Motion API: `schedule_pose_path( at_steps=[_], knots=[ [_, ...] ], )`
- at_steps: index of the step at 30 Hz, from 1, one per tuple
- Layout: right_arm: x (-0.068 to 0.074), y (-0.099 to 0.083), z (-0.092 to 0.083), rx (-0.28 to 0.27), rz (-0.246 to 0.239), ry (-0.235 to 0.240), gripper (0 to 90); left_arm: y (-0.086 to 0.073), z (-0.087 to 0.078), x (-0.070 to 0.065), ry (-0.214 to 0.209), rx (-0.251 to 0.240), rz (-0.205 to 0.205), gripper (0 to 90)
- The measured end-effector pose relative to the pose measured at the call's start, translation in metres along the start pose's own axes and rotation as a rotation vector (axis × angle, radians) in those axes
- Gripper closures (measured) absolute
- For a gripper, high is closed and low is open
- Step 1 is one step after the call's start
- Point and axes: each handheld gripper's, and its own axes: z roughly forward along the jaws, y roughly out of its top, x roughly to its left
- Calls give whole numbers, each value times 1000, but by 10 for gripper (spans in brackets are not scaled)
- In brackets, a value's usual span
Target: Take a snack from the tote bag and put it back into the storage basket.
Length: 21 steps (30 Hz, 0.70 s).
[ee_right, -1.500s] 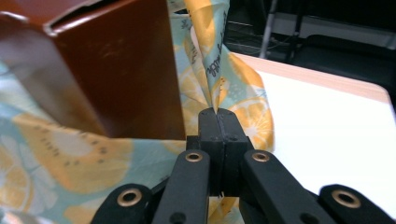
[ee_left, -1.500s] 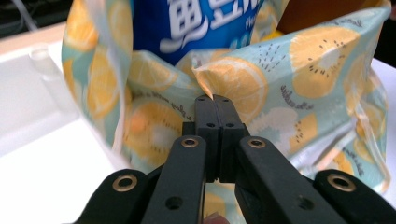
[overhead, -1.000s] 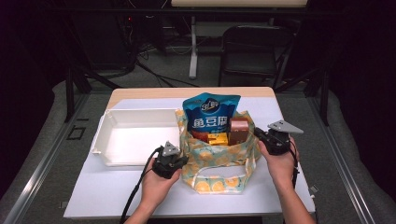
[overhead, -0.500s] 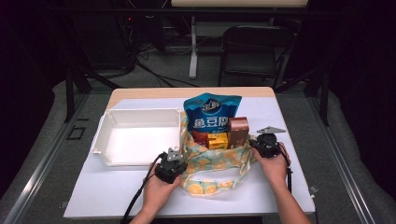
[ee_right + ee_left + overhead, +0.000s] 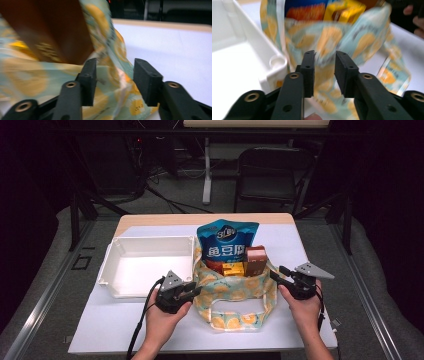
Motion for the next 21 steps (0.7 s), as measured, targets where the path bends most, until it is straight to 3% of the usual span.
schedule_pose_path(
  at_steps=[3, 5, 7, 9, 12, 14, 17, 20, 21],
  knots=[
    [11, 3, -11, -19, -42, 26, 444, 10, 0, -6, 11, -37, 6, 606],
    [17, 1, -13, -19, -40, 82, 374, 15, 6, -9, 18, -34, 15, 533],
    [26, -3, -10, -8, -77, 118, 303, 18, 15, -12, 19, -28, 26, 454],
    [35, -8, -4, 12, -107, 137, 201, 21, 25, -17, 35, 7, 49, 359],
    [40, -12, 7, 43, -113, 140, 233, 21, 40, -19, 53, 57, 46, 288],
    [42, -16, 11, 57, -119, 122, 407, 20, 44, -17, 78, 61, 40, 355],
    [43, -21, 13, 95, -133, 111, 682, 18, 44, -11, 75, 64, 15, 638],
    [44, -24, 13, 129, -154, 102, 882, 17, 42, -8, 54, 69, 25, 892],
    [45, -24, 13, 135, -161, 96, 900, 16, 41, -8, 54, 75, 35, 899]
  ],
)
